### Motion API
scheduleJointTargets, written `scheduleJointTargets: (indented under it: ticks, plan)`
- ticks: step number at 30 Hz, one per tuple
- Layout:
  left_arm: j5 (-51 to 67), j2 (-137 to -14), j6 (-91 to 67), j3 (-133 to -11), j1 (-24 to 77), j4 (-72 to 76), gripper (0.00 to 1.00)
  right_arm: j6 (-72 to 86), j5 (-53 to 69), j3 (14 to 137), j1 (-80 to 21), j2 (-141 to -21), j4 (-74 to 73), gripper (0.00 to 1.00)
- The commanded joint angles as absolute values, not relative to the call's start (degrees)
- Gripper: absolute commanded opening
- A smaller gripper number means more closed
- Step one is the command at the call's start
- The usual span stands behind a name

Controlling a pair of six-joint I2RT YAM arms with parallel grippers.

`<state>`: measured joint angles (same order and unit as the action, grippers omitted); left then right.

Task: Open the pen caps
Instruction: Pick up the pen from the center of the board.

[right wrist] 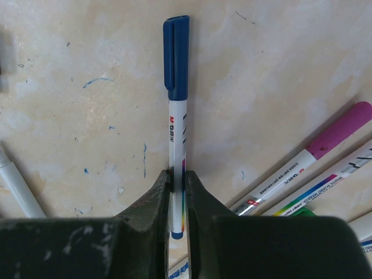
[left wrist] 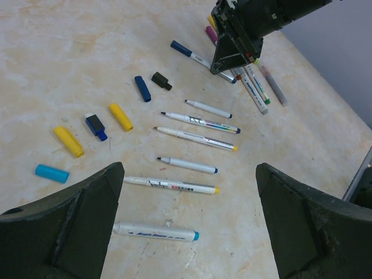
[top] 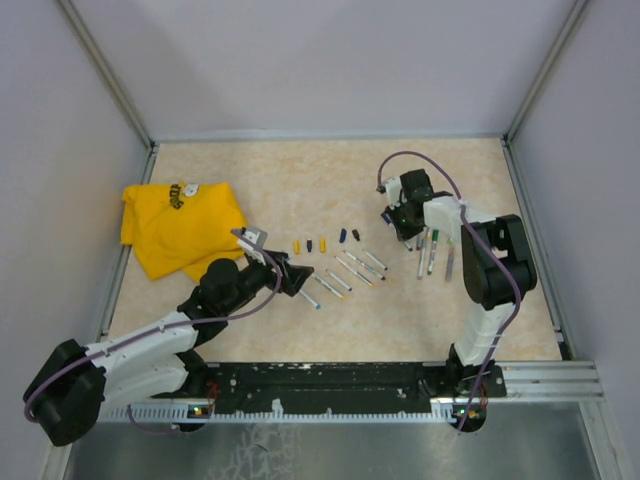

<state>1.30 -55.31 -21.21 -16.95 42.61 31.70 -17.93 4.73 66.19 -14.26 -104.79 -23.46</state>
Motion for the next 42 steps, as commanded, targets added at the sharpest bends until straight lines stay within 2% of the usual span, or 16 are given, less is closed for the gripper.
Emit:
scheduleJointTargets:
  ticks: [1,4,15,21,24,32,42]
  plan:
    - [4.46,-56.33,-23.64,-16.97,42.36,36.39,1.0,-18.0,4.84,66.41,-14.68,-102.34,-22.75,0.0]
    - [5.11,-56.86,-24.36,-16.96,42.36,37.18,1.0,-18.06,5.08,66.1,-14.68,-101.98,-22.59,0.01]
    - [5.93,-58.07,-25.65,-16.92,42.36,38.53,1.0,-19.02,4.21,66.8,-14.68,-104.24,-23.77,0.2]
    - [6.25,-58.36,-25.84,-17.05,42.36,38.84,1.0,-19.32,3.71,66.97,-14.68,-105.02,-24.04,0.21]
    - [6.35,-58.36,-25.97,-17.05,42.36,38.85,1.0,-19.34,3.75,66.97,-14.66,-105.2,-24.09,0.2]
    - [7.75,-58.98,-27.0,-16.88,42.36,40.25,0.99,-18.57,5.3,66.25,-14.68,-102.79,-23.16,0.01]
    - [9.2,-60.37,-28.03,-16.88,42.36,42.32,0.99,-17.55,8.1,64.71,-14.68,-98.45,-20.83,0.0]
